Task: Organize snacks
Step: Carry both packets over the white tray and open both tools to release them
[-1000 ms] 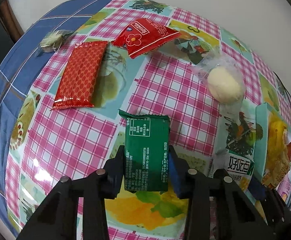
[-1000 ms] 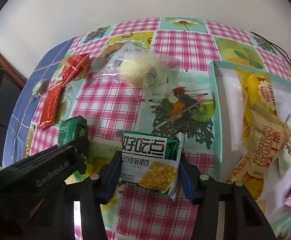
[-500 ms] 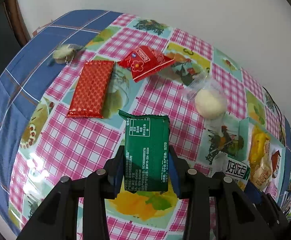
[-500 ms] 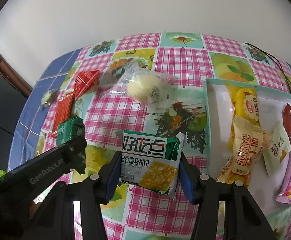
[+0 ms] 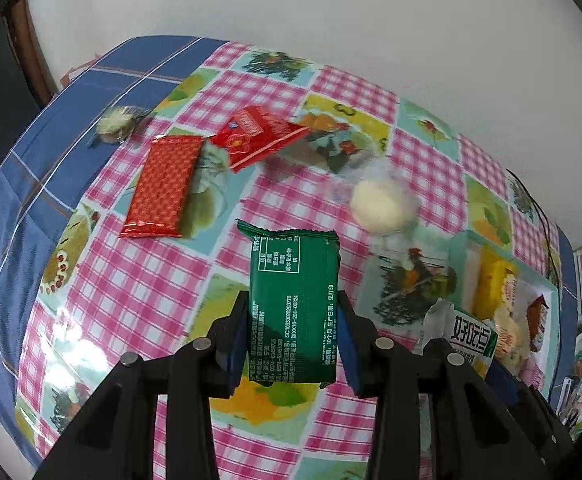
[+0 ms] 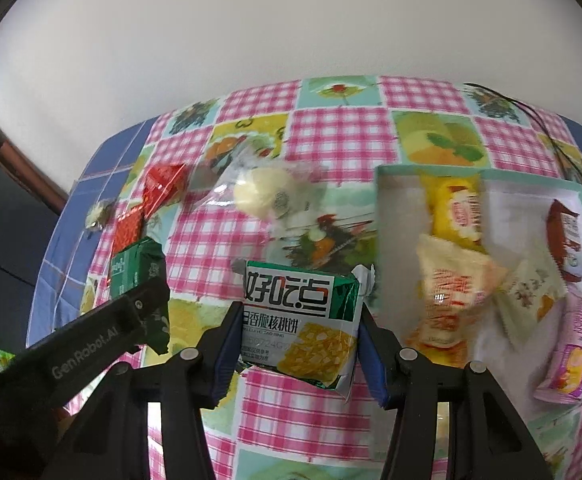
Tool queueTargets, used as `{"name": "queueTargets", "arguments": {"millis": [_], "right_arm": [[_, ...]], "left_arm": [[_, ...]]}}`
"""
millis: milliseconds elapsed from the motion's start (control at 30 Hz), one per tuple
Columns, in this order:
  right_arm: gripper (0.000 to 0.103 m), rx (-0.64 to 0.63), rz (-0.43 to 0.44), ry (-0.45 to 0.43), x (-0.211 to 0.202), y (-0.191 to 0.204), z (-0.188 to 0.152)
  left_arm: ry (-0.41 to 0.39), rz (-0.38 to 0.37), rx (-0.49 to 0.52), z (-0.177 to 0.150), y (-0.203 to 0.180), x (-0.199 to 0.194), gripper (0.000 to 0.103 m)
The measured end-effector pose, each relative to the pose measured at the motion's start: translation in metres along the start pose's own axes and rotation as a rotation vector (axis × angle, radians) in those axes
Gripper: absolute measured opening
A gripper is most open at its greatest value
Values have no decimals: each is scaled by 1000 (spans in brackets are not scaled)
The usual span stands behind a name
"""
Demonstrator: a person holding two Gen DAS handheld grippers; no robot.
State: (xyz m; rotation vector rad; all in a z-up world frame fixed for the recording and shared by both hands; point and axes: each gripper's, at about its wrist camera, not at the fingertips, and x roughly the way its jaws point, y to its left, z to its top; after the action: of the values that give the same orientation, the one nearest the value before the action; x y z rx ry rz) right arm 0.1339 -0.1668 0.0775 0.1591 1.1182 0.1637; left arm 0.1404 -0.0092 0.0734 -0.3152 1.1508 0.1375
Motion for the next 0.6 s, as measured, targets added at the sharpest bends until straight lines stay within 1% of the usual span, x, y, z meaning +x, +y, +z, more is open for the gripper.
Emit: {"name": "queueTargets", "arguments": {"millis": [400, 533, 600], "right_arm": [[56, 100, -60, -22, -29, -65, 3], [56, 129, -61, -27, -36, -85, 2], [56, 161, -63, -29, -40, -98, 2]], "left_arm": [[-50, -28, 124, -14, -77, -19, 41], [-61, -40, 156, -19, -95, -24, 41], [-64, -32, 182, -23, -104, -25, 41]]}}
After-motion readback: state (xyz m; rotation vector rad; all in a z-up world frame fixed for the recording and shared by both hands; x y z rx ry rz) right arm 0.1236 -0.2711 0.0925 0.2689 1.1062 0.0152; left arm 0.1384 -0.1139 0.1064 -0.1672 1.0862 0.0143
